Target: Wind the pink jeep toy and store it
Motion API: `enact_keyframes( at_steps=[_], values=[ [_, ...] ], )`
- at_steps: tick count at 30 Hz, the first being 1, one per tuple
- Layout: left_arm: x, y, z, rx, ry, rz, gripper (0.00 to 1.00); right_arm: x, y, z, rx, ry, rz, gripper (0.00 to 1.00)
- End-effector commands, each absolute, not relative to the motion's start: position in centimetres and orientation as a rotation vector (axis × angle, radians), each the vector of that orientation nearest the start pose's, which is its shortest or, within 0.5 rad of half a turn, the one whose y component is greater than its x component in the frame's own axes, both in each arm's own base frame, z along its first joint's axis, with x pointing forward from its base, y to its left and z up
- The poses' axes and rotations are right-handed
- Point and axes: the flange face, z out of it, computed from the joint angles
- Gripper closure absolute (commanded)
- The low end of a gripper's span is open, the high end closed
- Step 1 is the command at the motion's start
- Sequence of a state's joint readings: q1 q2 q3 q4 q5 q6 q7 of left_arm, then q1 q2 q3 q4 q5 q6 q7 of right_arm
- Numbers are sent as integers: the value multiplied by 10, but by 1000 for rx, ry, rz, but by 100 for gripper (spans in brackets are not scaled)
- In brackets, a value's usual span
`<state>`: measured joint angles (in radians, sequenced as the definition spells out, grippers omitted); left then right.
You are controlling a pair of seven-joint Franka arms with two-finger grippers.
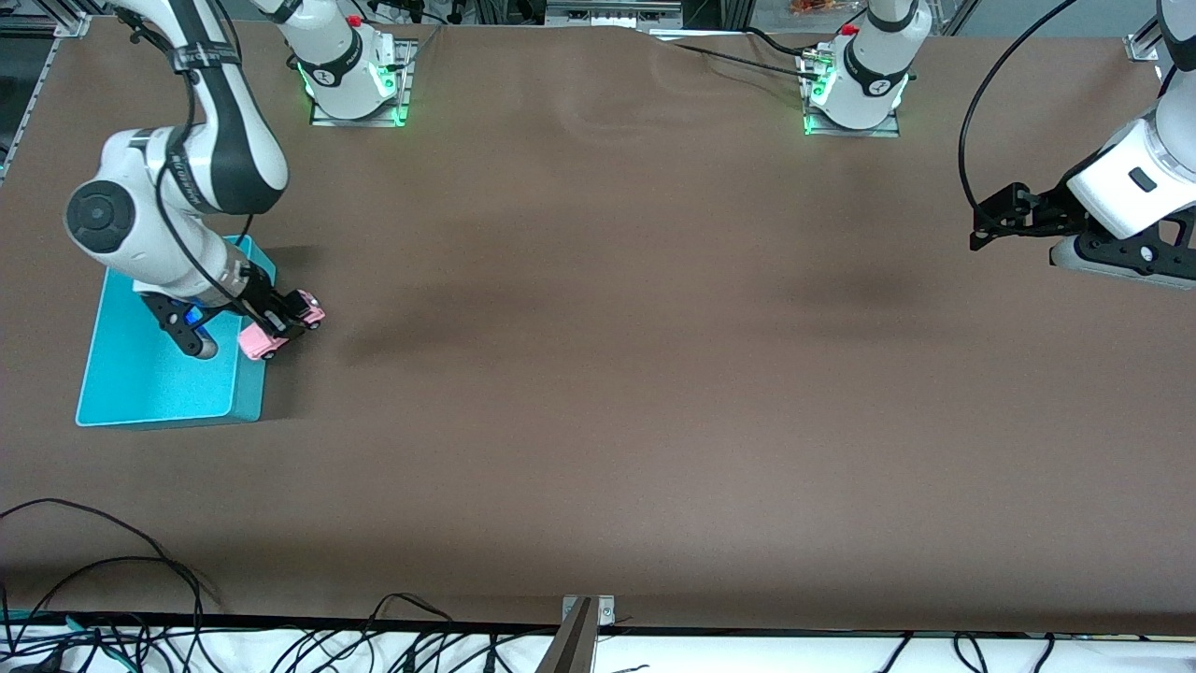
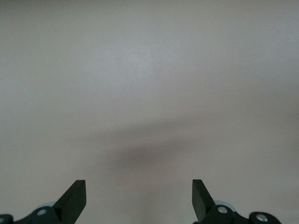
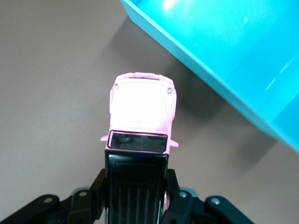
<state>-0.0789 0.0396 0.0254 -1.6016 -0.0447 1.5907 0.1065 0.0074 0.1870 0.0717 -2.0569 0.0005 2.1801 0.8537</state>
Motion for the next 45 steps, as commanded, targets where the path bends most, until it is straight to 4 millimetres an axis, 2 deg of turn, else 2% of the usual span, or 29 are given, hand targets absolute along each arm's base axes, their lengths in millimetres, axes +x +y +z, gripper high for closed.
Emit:
enact_keyframes(
  at_steps=[1, 7, 14, 18, 23, 26, 31, 43, 44, 45],
  values=[
    [568, -35, 595, -3205, 243, 80, 0, 577, 20, 360, -2975, 1036, 122, 100],
    [568, -35, 595, -3205, 243, 80, 0, 578, -26, 370, -3030, 899, 112, 100],
    [568, -35, 595, -3205, 243, 80, 0, 569, -92, 365, -3099, 649, 149, 100],
    [568, -35, 595, -3205, 243, 83, 0, 554, -136, 341, -3125, 508, 230, 100],
    [568, -35, 595, -3205, 243, 83, 0, 536, -168, 303, -3191, 290, 354, 100],
    [568, -35, 595, -3205, 243, 80, 0, 535, -175, 283, -3242, 238, 397, 100],
    [568, -35, 595, -3205, 243, 83, 0, 535, -185, 258, -3255, 249, 397, 100],
    [568, -35, 595, -3205, 243, 80, 0, 534, -198, 216, -3261, 311, 386, 100],
    [568, -35, 595, -3205, 243, 80, 0, 533, -199, 215, -3258, 332, 384, 97],
    [568, -35, 595, -3205, 243, 80, 0, 533, -200, 215, -3256, 356, 382, 85]
  ],
)
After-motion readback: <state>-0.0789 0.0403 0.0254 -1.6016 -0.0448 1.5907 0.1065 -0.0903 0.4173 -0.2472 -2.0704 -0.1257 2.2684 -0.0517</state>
